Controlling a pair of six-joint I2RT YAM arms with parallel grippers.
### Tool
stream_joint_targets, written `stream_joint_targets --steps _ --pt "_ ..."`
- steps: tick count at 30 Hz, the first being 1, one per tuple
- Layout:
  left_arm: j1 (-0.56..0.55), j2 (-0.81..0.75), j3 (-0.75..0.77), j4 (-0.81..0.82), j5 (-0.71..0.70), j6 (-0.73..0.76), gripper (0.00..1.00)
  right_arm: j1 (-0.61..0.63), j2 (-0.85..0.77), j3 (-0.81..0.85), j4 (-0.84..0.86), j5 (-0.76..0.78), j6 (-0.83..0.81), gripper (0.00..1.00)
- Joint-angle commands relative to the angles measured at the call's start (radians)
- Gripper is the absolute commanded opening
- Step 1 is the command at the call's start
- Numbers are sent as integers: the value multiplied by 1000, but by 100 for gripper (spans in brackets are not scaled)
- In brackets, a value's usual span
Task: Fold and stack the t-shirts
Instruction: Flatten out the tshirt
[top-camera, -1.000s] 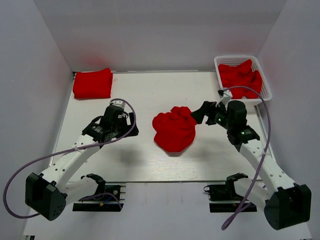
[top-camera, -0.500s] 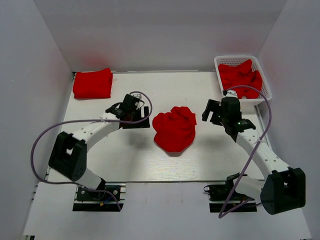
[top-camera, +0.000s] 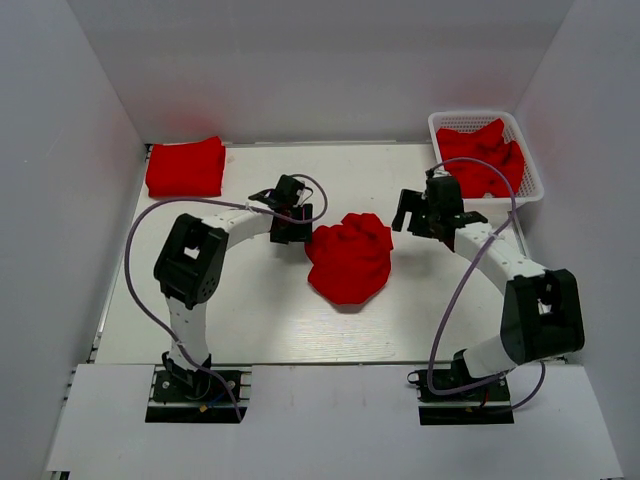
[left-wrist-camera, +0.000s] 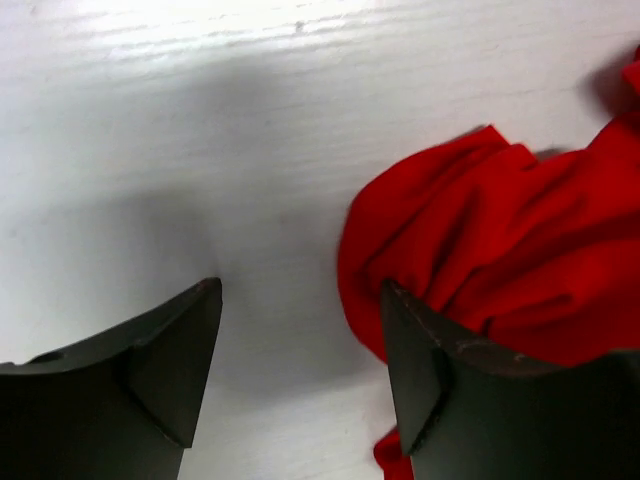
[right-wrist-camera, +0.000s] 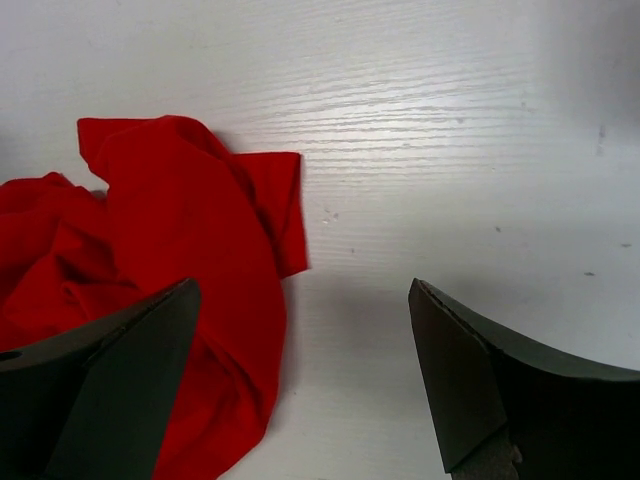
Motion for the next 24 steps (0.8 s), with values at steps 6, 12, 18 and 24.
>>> stream_joint_targets --steps 6,12,18,24 --pt "-15 73 -42 107 124 35 60 1 156 70 85 -81 -27 90" --pt "-61 82 -66 173 173 67 37 4 265 94 123 -58 3 90" --pt "-84 82 -75 184 132 67 0 9 365 136 131 -132 17 87" --pt "-84 31 -84 199 98 67 0 18 435 151 180 -299 0 75"
